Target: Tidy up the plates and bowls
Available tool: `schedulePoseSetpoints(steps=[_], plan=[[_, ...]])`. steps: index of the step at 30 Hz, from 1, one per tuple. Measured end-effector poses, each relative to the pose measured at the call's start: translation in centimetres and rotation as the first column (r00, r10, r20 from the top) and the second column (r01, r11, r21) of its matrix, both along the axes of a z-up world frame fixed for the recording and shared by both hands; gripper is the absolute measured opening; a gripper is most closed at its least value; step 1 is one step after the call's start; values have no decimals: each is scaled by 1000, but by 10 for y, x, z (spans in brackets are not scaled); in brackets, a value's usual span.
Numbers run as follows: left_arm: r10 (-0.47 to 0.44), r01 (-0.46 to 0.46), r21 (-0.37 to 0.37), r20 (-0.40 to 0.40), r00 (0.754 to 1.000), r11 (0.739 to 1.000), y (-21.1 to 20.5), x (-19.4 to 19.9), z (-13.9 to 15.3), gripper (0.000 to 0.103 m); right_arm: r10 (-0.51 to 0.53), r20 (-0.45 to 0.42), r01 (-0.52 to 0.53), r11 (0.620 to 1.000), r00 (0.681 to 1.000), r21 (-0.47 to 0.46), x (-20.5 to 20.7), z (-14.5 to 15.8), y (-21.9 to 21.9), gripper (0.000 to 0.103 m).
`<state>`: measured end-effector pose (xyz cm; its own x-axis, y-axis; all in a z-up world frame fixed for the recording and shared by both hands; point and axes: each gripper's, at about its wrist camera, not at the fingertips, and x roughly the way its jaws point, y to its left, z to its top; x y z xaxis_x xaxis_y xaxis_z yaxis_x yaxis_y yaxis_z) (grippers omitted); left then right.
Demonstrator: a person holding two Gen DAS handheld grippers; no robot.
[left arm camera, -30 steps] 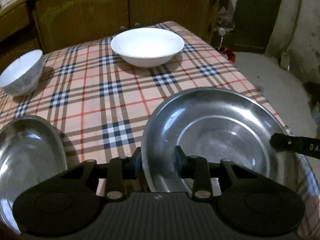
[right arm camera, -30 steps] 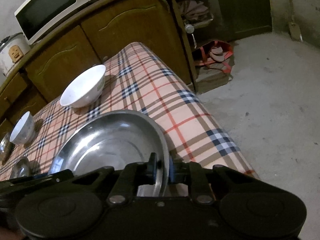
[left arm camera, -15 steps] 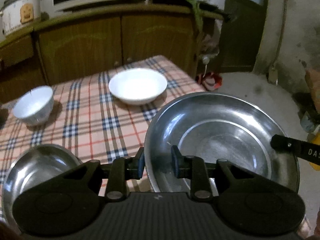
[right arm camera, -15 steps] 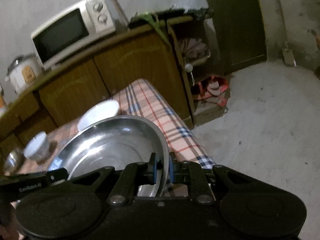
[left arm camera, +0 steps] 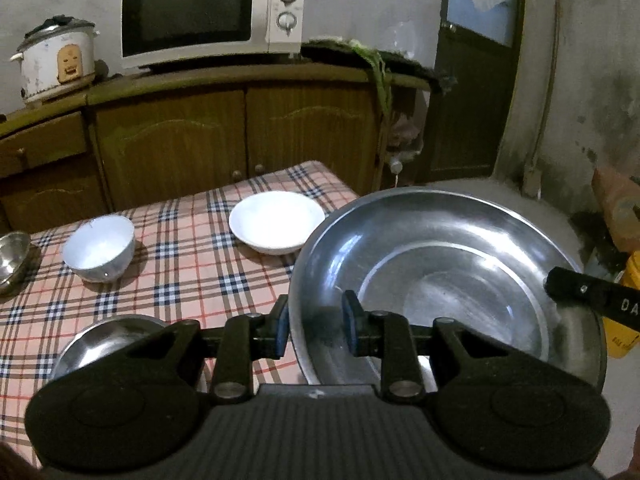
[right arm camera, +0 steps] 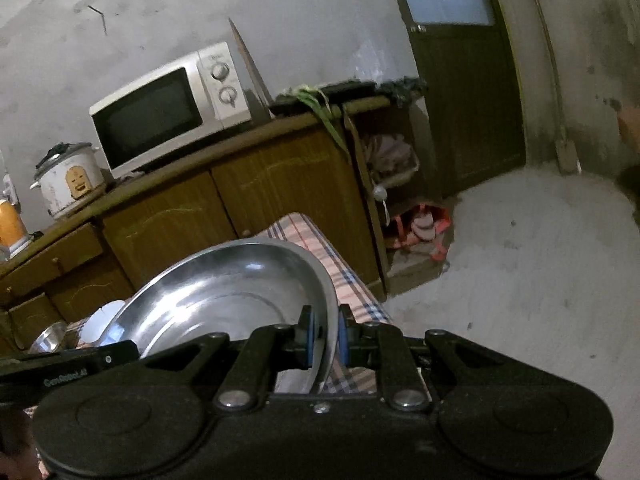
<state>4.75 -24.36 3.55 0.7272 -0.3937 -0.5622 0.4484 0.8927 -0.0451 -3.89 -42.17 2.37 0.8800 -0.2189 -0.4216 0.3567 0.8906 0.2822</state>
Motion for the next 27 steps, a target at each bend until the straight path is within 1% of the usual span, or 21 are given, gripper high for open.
schedulePoseSetpoints(steps=[10,14,27], plan=[[14,-14,-32,22,1000,999,22,-20,20,27,10,42,-8,999,999,-46,-21,27,25,17],[19,-18,-34,43,999,999,29,-28,27,27,15,55,-12,998,998,-55,-26,34,33,17],[46,-42,-47,68,997,998,49,-41,37,27,38,83,-32,996,996,-77,-35,47,54,17]])
